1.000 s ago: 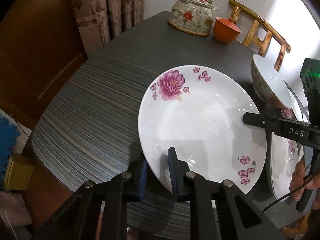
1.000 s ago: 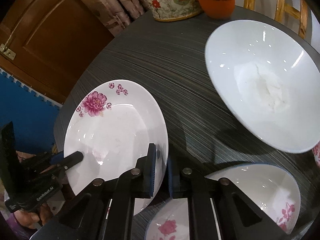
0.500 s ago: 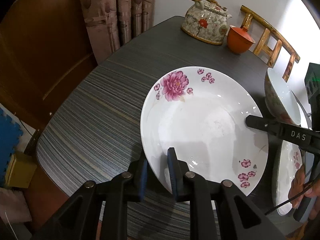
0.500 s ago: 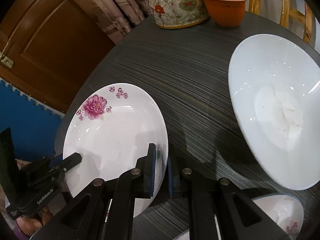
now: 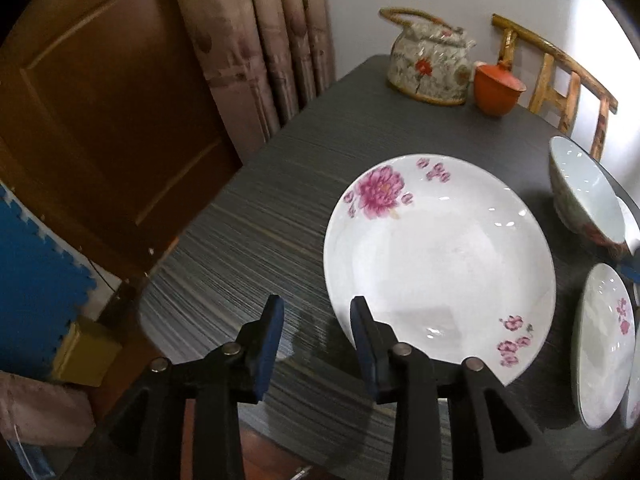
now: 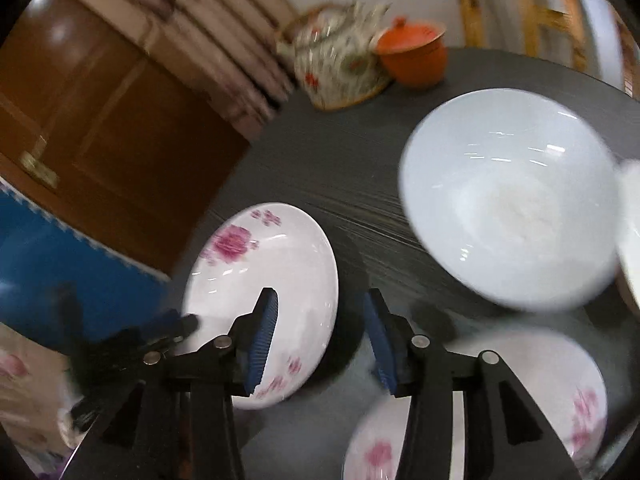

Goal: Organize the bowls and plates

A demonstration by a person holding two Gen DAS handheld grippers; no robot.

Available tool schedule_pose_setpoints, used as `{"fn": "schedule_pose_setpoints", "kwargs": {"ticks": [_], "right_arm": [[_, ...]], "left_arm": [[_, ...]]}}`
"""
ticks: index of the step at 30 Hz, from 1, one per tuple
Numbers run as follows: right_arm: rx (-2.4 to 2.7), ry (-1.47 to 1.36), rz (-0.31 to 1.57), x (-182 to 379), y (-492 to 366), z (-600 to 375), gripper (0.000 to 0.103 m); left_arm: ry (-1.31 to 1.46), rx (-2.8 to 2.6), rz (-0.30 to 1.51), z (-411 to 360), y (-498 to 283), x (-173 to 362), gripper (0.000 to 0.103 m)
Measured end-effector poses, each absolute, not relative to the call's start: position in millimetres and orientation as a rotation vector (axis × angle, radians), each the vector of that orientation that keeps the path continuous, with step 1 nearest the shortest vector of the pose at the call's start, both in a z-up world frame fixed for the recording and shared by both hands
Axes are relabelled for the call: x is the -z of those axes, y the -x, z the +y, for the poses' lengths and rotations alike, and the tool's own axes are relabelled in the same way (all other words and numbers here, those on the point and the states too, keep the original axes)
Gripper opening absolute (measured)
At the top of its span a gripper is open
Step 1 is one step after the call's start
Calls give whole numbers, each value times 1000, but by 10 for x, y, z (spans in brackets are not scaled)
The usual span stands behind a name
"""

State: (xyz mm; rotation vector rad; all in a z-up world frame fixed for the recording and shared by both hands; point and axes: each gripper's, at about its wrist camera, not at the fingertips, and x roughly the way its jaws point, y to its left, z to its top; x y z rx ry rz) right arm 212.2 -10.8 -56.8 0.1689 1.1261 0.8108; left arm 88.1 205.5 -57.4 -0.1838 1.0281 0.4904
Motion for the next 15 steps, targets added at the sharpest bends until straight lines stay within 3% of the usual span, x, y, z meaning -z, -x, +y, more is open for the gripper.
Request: {"fn": "schedule_pose_setpoints", "kwargs": {"ticks": [5,10,15], "right_arm": [[-762,-291,1082,333,-1742,-962,44],[-699,-476,1116,369,-1286,-1763,43],[-669,-561,1165,526,-980,-1960,33]], "left_arm": [[104,-358,934,1639,-805,247,35],[154,-21,963,1130,-1007,206,35],[77,198,1043,680,-1420,367,35]]}}
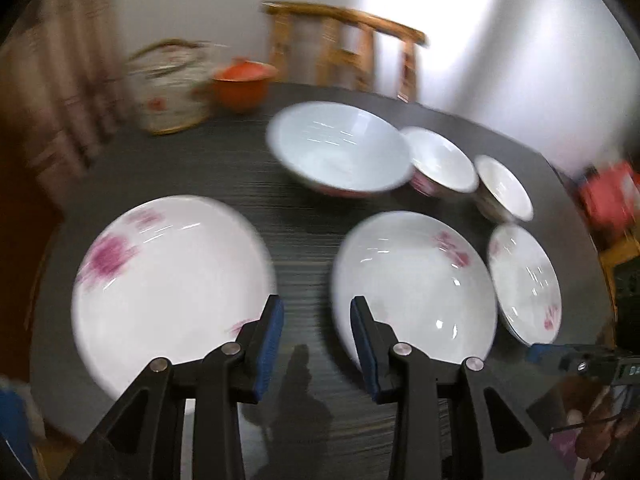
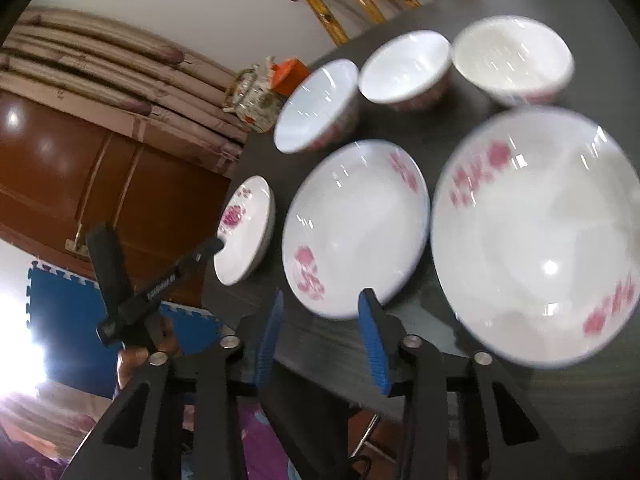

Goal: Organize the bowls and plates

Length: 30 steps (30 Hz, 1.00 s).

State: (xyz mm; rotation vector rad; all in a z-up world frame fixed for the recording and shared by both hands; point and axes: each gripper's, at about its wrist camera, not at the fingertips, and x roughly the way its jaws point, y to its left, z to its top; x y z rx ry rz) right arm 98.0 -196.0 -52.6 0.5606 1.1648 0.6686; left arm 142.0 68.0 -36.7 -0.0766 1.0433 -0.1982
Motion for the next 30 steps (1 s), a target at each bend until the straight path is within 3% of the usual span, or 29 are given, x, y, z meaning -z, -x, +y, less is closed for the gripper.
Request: {"fn": "schedule_pose_setpoints", "kwargs": {"ticks": [10,21,28,30], "right_arm": [[-577,-764,1243,1023,-969,-2057,29],[-514,-825,1255,1161,-1191,-2037,29],[-494,-742,1265,1150,-1242,-1965,27],[-477,-720,1268,1137,-1235,-1938,21]], "left_arm": [[-96,307,1136,427,-1888,683,35],[-148,407,1202,301,-2133,944,35],[-11,389,1209,463,-2166,1007,20],[25,361,1204,501,-2124,1008,19]]}}
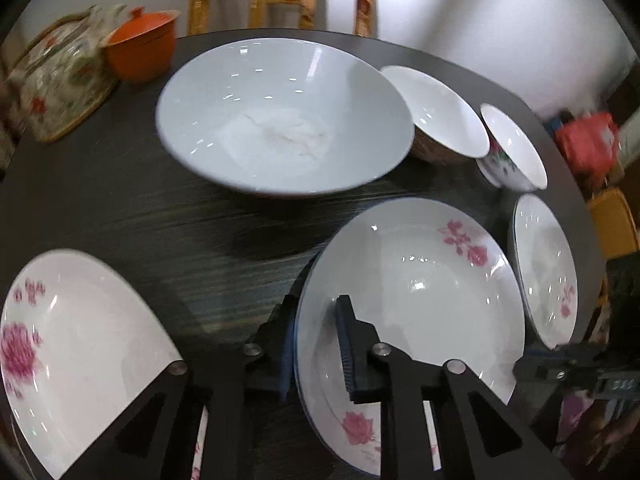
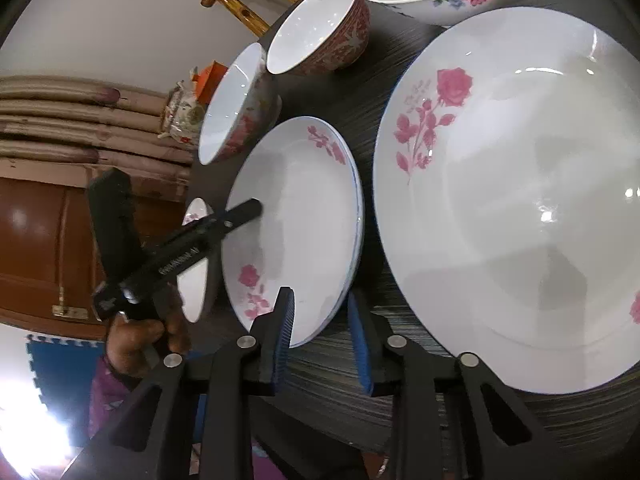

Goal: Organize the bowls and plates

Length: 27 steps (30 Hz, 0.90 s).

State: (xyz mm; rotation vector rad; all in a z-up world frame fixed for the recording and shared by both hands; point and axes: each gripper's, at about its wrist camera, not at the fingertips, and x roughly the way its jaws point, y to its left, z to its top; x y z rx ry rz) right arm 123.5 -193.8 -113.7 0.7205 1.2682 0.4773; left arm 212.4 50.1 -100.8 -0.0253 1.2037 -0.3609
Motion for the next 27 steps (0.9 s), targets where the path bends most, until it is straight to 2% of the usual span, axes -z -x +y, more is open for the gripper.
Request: {"fn": "schedule_pose_setpoints", "kwargs": {"ticks": [3,14,27], "right_arm": [[-463,-702,1275,1177,-1230,-1954,12],[-492,-651,1272,1150,-1144,-1940,12],[-549,-648,1283,1091,-1151,-1738,13]], "left_arm": [[16,337,1185,478,-1989,982,18],[89,254,1143,735,-1573,809,18],[91,222,1111,832,-1489,659,18]]}}
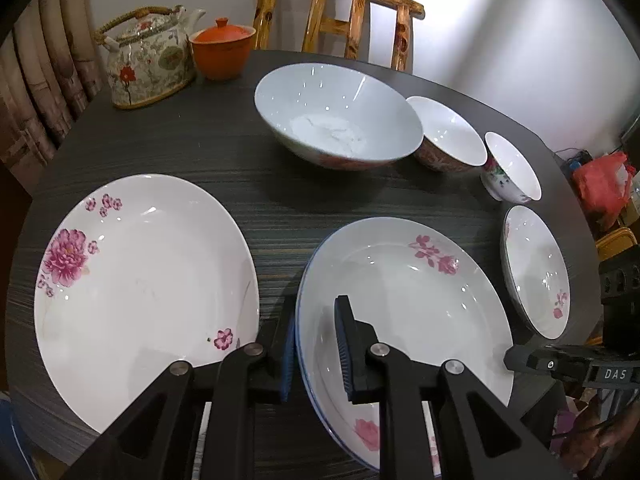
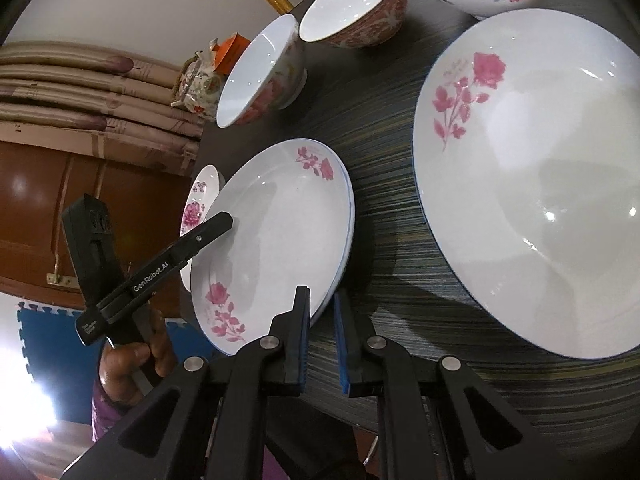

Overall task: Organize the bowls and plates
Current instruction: 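Carry the rose plate with both tools and lay it onto the peony plate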

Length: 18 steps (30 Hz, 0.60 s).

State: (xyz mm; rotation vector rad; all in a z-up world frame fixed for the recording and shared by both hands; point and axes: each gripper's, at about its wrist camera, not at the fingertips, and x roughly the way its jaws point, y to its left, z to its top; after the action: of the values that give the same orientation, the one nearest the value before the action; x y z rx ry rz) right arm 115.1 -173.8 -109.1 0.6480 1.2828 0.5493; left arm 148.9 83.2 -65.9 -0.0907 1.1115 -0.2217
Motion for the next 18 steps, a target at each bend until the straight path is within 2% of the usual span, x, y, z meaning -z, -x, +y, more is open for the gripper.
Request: {"fn": "schedule_pose_setpoints", "kwargs": {"ticks": [8,18], "right_arm": [[-562,-645,1266,1030,-1189,-1745,13],[-639,-593,1232,748,-1388,-1505,13]], "left_arm": [[95,203,1072,908,-1484,484,18],[162,109,1035,1477,-1358,308,18]]}}
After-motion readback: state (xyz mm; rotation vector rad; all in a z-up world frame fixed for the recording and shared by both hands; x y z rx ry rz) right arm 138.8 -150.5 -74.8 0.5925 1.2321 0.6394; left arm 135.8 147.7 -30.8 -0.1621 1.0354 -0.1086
